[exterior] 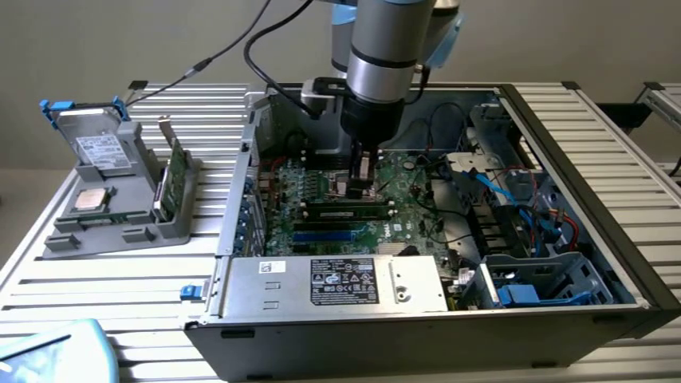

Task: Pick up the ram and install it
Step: 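Press down the ram until it locks into place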

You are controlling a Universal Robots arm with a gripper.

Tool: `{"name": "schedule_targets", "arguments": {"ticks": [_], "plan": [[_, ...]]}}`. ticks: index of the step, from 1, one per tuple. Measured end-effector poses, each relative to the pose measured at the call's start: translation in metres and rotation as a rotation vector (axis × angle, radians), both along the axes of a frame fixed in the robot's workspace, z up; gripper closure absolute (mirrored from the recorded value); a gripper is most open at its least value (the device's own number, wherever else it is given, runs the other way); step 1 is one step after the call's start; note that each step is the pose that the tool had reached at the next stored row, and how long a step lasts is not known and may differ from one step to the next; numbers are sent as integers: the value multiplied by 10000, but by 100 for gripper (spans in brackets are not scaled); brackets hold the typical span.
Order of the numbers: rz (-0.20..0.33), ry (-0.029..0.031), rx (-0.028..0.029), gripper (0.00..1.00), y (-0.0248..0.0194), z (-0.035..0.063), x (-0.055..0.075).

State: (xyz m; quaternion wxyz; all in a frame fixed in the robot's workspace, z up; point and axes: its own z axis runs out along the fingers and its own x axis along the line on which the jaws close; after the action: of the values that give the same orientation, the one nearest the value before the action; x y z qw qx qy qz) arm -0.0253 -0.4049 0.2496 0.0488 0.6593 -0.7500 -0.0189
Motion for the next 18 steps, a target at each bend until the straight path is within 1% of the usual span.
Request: {"name": "schedule_targets", "arguments": {"ticks": [8, 18], "plan": [[-1461, 0, 1, 89, 0, -76, 0], [-2980, -2, 1, 89, 0, -72, 0]]}}
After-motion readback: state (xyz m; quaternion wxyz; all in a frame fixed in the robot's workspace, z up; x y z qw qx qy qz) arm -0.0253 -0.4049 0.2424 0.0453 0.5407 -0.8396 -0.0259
